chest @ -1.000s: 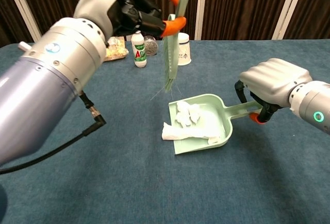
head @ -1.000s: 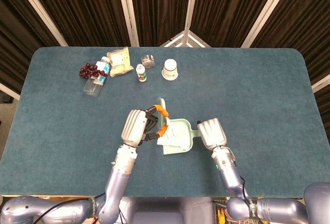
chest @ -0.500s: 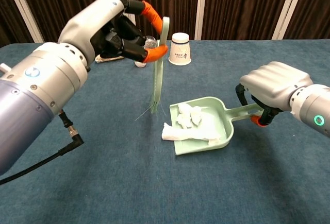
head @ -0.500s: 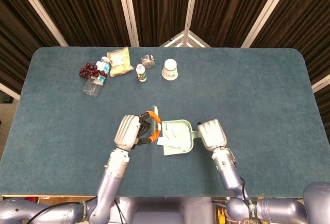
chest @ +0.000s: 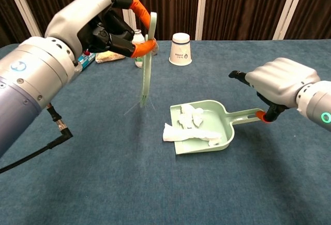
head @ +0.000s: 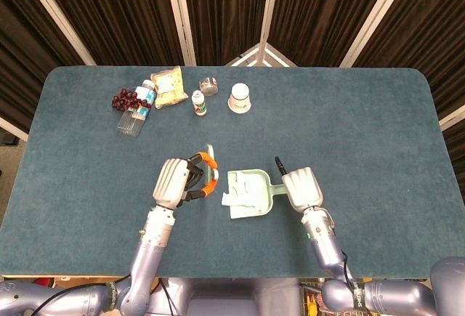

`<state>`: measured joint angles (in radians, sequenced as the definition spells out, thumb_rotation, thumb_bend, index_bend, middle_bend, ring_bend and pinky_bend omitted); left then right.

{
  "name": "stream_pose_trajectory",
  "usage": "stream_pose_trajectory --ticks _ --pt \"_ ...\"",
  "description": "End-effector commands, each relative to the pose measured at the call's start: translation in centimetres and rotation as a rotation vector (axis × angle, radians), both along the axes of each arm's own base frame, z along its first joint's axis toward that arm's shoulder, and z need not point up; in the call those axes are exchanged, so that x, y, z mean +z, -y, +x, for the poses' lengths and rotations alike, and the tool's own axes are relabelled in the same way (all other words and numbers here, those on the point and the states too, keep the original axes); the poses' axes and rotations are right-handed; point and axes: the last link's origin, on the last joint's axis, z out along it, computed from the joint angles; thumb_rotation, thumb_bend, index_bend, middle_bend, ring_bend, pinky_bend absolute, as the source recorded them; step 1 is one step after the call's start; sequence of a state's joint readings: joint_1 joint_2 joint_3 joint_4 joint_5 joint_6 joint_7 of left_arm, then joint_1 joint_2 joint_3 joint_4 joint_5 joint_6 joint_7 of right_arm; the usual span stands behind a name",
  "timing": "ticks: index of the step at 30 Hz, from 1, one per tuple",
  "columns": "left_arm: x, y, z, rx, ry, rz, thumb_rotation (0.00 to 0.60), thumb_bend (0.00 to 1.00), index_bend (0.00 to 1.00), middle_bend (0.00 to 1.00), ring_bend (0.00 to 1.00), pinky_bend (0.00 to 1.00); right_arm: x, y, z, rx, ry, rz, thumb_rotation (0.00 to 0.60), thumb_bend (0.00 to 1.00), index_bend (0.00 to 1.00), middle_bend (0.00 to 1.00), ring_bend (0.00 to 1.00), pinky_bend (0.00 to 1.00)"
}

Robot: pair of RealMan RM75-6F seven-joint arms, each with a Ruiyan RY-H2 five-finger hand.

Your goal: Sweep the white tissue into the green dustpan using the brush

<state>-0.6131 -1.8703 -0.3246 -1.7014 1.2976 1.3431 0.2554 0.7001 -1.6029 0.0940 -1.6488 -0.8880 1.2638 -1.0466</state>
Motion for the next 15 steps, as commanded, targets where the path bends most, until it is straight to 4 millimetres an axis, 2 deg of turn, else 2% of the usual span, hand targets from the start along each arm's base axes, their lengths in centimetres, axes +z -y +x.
stream_pose_trajectory --ticks 1,8,12,15 --pt "0.7 -0.3 -0.4 -0.031 -0.079 0.026 0.6 0.63 0.77 1.0 1.0 1.0 1.0 0.1 -0.3 0.003 0.021 -0.024 0.6 0.39 0.0 0.81 0.78 0.84" --pt "2.3 -0.9 -1.1 -0.033 -0.359 0.041 0.6 0.63 0.77 1.0 1.0 1.0 2.9 0.5 -0.6 0.008 0.023 -0.051 0.6 0.39 0.0 0.81 0.78 0.84" --pt "2.9 -0.8 -1.5 0.007 -0.483 0.006 0.6 0.63 0.78 1.0 1.0 1.0 3.3 0.4 -0.4 0.008 0.034 -0.053 0.6 0.39 0.0 0.81 0.78 0.84" --pt "3.0 -0.5 -2.6 0.031 -0.613 -0.036 0.6 0.63 0.78 1.0 1.0 1.0 3.5 0.3 -0.4 0.01 0.033 -0.049 0.6 0.39 0.0 0.81 0.78 0.84"
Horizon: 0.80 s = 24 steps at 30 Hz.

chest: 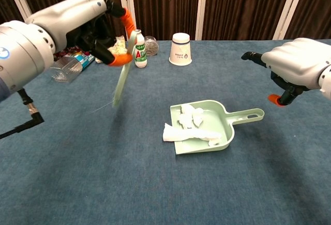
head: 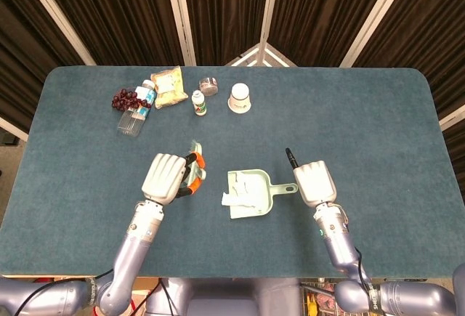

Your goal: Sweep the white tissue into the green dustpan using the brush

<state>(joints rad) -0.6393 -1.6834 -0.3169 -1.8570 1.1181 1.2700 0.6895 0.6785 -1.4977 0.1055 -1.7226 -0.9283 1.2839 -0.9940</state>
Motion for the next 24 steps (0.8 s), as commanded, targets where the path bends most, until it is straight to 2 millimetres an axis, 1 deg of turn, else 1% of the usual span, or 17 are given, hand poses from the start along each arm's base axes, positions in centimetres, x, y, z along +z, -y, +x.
stream_pose_trajectory --ticks 1,3,5,6,8,9,10,11,13,15,16,18,24 --pt "0.6 0.4 -1.3 0.047 -0.195 -0.06 0.6 0.63 0.78 1.0 1.0 1.0 0.1 -0.2 0.0 0.001 0.0 0.003 0.6 0.39 0.0 0.81 0.78 0.84" --pt "0.8 0.3 -2.3 0.078 -0.322 -0.058 0.6 0.63 0.77 1.0 1.0 1.0 0.1 -0.3 -0.1 0.001 -0.002 0.005 0.6 0.39 0.0 0.81 0.78 0.84" --pt "0.9 0.3 -2.8 0.108 -0.411 -0.057 0.6 0.63 0.77 1.0 1.0 1.0 0.1 -0.3 -0.1 -0.001 -0.001 0.006 0.6 0.39 0.0 0.81 0.78 0.84" --pt "1.0 0.3 -3.0 0.125 -0.455 -0.063 0.6 0.63 0.76 1.0 1.0 1.0 0.1 -0.3 -0.1 -0.001 0.0 0.007 0.6 0.39 0.0 0.81 0.78 0.84" --pt "1.3 0.2 -3.3 0.151 -0.518 -0.074 0.6 0.61 0.7 0.99 0.99 1.0 0.1 -0.3 -0.1 -0.002 0.0 0.007 0.6 0.39 0.0 0.81 0.78 0.84" --pt "1.5 0.1 -3.3 0.161 -0.533 -0.078 0.6 0.56 0.61 0.97 0.98 1.0 0.1 -0.3 -0.1 -0.001 0.001 0.006 0.6 0.39 0.0 0.81 0.78 0.84" --pt "1.6 0.0 -3.3 0.166 -0.542 -0.078 0.6 0.51 0.55 0.95 0.98 1.0 0.1 -0.3 0.0 -0.001 0.002 0.006 0.6 0.39 0.0 0.81 0.78 0.84" --pt "1.8 -0.1 -3.2 0.173 -0.546 -0.077 0.6 0.44 0.46 0.94 0.97 1.0 0.1 -0.3 0.0 -0.001 0.003 0.006 0.6 0.39 0.0 0.81 0.78 0.84" --pt "2.1 -0.3 -3.2 0.187 -0.526 -0.078 0.6 0.25 0.27 0.9 0.96 1.0 0.0 -0.3 0.1 0.0 0.006 0.007 0.6 0.39 0.0 0.81 0.78 0.84" --pt "2.4 -0.4 -3.1 0.201 -0.495 -0.078 0.6 0.14 0.19 0.89 0.96 1.0 0.0 -0.3 0.2 0.002 0.006 0.008 0.6 0.38 0.0 0.81 0.78 0.84" --pt "2.7 -0.5 -3.1 0.205 -0.482 -0.071 0.6 0.1 0.17 0.89 0.96 1.0 0.0 -0.4 0.3 0.004 0.007 0.008 0.6 0.38 0.0 0.81 0.78 0.84" --pt "3.0 -0.7 -3.2 0.205 -0.46 -0.06 0.6 0.07 0.14 0.89 0.96 1.0 0.1 -0.4 0.4 0.006 0.009 0.008 0.6 0.39 0.0 0.81 0.78 0.84" --pt "4.7 -0.7 -3.8 0.224 -0.378 -0.031 0.6 0.06 0.08 0.9 0.96 1.0 0.5 -0.7 0.7 0.015 0.016 0.001 0.6 0.39 0.0 0.81 0.78 0.84"
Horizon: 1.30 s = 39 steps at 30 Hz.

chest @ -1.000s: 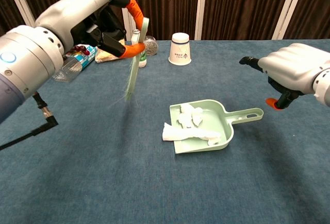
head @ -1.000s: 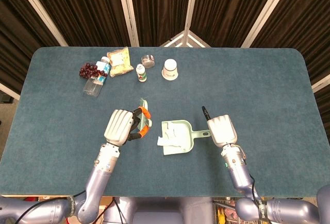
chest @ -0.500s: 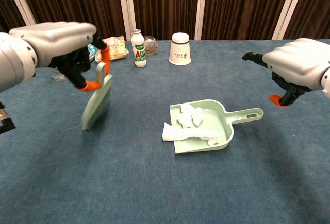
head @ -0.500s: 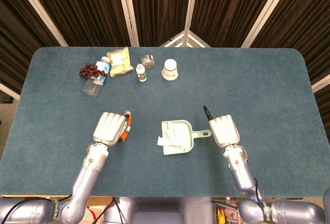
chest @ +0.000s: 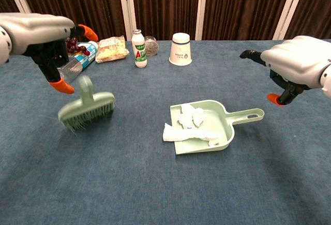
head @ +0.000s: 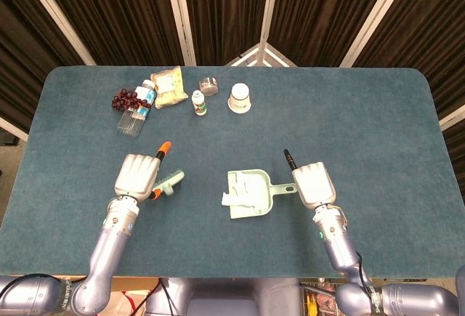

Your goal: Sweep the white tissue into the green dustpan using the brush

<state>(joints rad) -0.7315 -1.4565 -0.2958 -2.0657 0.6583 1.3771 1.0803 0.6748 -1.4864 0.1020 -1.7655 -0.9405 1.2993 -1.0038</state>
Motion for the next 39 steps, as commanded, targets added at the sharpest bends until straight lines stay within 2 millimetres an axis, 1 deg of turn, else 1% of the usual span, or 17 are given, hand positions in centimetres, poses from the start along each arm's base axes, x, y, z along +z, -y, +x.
stream_pose_trajectory --ticks 1,5,8,11,12,14,15,16,17,18,19,21,23,25,29,34,39 --pt "1.2 0.0 -0.4 0.006 0.051 0.033 0.6 0.06 0.08 0.9 0.96 1.0 0.3 -0.1 0.1 0.004 0.005 -0.006 0.6 0.39 0.0 0.81 0.78 0.84" --pt "2.8 0.1 -0.8 0.003 0.108 0.075 0.6 0.06 0.07 0.9 0.96 1.0 0.8 -0.4 0.5 0.013 0.015 -0.013 0.6 0.39 0.0 0.81 0.78 0.84" --pt "3.9 0.6 -1.4 -0.005 0.138 0.093 0.6 0.06 0.07 0.86 0.91 1.0 1.4 -0.6 0.8 0.02 0.032 -0.019 0.6 0.39 0.0 0.81 0.77 0.84" --pt "4.9 1.7 -2.4 -0.004 0.18 0.113 0.6 0.06 0.07 0.72 0.79 0.91 2.1 -1.2 1.1 0.033 0.061 -0.021 0.6 0.39 0.0 0.77 0.73 0.81" --pt "5.3 2.4 -2.9 0.005 0.207 0.118 0.6 0.06 0.06 0.65 0.74 0.87 2.4 -1.5 1.1 0.038 0.073 -0.021 0.6 0.38 0.0 0.73 0.69 0.78" --pt "5.9 3.6 -3.9 0.013 0.243 0.124 0.6 0.06 0.04 0.5 0.62 0.75 3.1 -2.2 0.9 0.036 0.111 -0.015 0.6 0.39 0.0 0.63 0.57 0.65" --pt "6.3 4.6 -4.6 0.013 0.263 0.126 0.6 0.06 0.02 0.4 0.54 0.67 3.4 -2.6 0.7 0.038 0.128 -0.011 0.6 0.39 0.0 0.53 0.45 0.52" --pt "6.5 5.2 -5.0 0.011 0.275 0.127 0.6 0.06 0.01 0.32 0.45 0.59 3.7 -3.0 0.5 0.036 0.142 -0.008 0.6 0.39 0.0 0.46 0.37 0.44" --pt "6.7 6.4 -5.9 0.011 0.295 0.129 0.6 0.05 0.0 0.26 0.39 0.53 4.1 -3.6 0.1 0.034 0.168 -0.003 0.6 0.39 0.0 0.36 0.27 0.34" --pt "7.0 7.6 -6.8 0.007 0.304 0.126 0.6 0.05 0.0 0.18 0.3 0.45 4.6 -4.3 -0.3 0.028 0.193 0.008 0.6 0.39 0.0 0.24 0.14 0.24" --pt "7.1 8.5 -7.6 0.01 0.304 0.123 0.6 0.03 0.0 0.11 0.21 0.35 4.9 -4.8 -0.7 0.024 0.205 0.015 0.6 0.39 0.0 0.13 0.06 0.16" --pt "7.4 11.1 -9.6 0.028 0.319 0.104 0.6 0.02 0.0 0.02 0.09 0.2 5.9 -6.4 -2.0 0.012 0.243 0.034 0.6 0.38 0.0 0.02 0.0 0.09" --pt "7.6 13.2 -11.0 0.046 0.339 0.076 0.6 0.01 0.0 0.0 0.02 0.11 7.0 -7.7 -3.4 -0.001 0.276 0.036 0.6 0.38 0.0 0.0 0.0 0.05" --pt "7.9 15.0 -12.2 0.043 0.354 0.065 0.6 0.01 0.0 0.0 0.0 0.07 8.0 -9.0 -4.8 -0.01 0.31 0.031 0.6 0.38 0.0 0.0 0.0 0.03" --pt "8.7 18.4 -14.3 -0.008 0.338 0.083 0.6 0.01 0.0 0.0 0.0 0.06 9.9 -12.0 -8.0 0.002 0.358 0.0 0.6 0.38 0.0 0.0 0.0 0.02" --pt "9.0 21.4 -16.2 -0.058 0.304 0.127 0.6 0.01 0.0 0.0 0.0 0.06 11.5 -14.3 -11.4 -0.012 0.386 -0.088 0.6 0.38 0.0 0.0 0.0 0.0" --pt "9.0 22.9 -17.7 -0.048 0.264 0.122 0.6 0.01 0.0 0.0 0.0 0.06 12.9 -16.1 -14.0 -0.057 0.368 -0.164 0.6 0.38 0.0 0.0 0.0 0.0"
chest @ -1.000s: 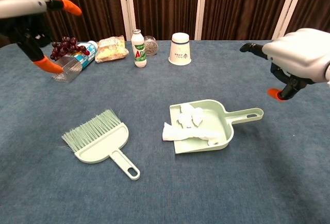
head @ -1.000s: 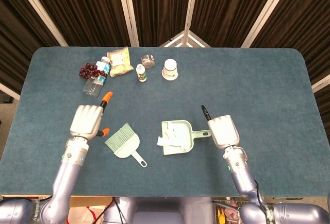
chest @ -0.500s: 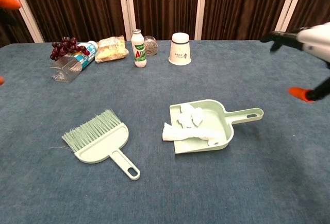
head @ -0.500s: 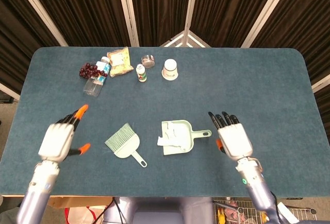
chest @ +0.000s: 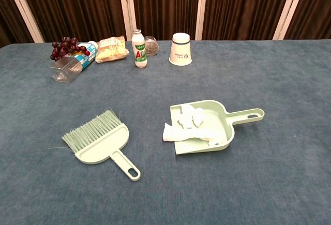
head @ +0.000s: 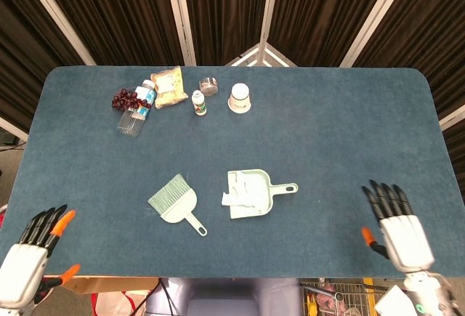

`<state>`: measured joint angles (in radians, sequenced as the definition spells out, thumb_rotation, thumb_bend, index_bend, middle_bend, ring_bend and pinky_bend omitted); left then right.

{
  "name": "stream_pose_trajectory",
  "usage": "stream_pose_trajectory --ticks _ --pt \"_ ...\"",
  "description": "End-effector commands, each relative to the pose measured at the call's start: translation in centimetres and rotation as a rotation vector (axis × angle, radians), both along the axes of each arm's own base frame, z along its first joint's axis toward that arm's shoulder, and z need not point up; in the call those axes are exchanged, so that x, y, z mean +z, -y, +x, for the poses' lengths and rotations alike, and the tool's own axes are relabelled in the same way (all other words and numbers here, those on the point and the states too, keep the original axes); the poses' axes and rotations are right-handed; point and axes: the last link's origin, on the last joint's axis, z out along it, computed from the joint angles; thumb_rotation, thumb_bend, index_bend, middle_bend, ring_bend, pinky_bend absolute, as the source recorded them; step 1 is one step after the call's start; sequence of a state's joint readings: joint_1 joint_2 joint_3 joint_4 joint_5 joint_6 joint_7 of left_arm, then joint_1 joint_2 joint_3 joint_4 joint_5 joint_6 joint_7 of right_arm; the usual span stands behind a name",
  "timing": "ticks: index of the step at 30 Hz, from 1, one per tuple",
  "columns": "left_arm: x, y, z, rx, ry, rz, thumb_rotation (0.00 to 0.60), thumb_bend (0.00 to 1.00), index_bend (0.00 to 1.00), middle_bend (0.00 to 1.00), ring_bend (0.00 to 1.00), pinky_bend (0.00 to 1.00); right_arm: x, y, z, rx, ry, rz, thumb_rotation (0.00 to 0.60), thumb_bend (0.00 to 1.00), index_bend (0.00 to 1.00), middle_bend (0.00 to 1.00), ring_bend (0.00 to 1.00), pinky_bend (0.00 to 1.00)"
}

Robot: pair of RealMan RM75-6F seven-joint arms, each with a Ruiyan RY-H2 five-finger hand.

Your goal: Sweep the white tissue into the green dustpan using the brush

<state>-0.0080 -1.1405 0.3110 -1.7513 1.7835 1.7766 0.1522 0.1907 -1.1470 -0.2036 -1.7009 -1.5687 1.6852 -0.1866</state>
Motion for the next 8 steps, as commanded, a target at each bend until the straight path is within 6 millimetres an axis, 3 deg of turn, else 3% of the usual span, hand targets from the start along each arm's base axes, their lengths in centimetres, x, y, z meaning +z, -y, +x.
stream_pose_trajectory --ticks 1,8 --pt "0.0 1.4 -0.6 0.008 0.002 0.002 0.6 0.01 0.0 0.0 0.0 0.06 1.3 -2.0 -2.2 -0.053 -0.008 -0.035 0.6 0.38 0.0 0.0 0.0 0.0" --pt "0.1 1.0 -0.9 0.017 -0.004 0.024 0.6 0.01 0.0 0.0 0.0 0.06 2.9 -2.0 -3.6 -0.107 0.011 -0.07 0.6 0.38 0.0 0.0 0.0 0.0"
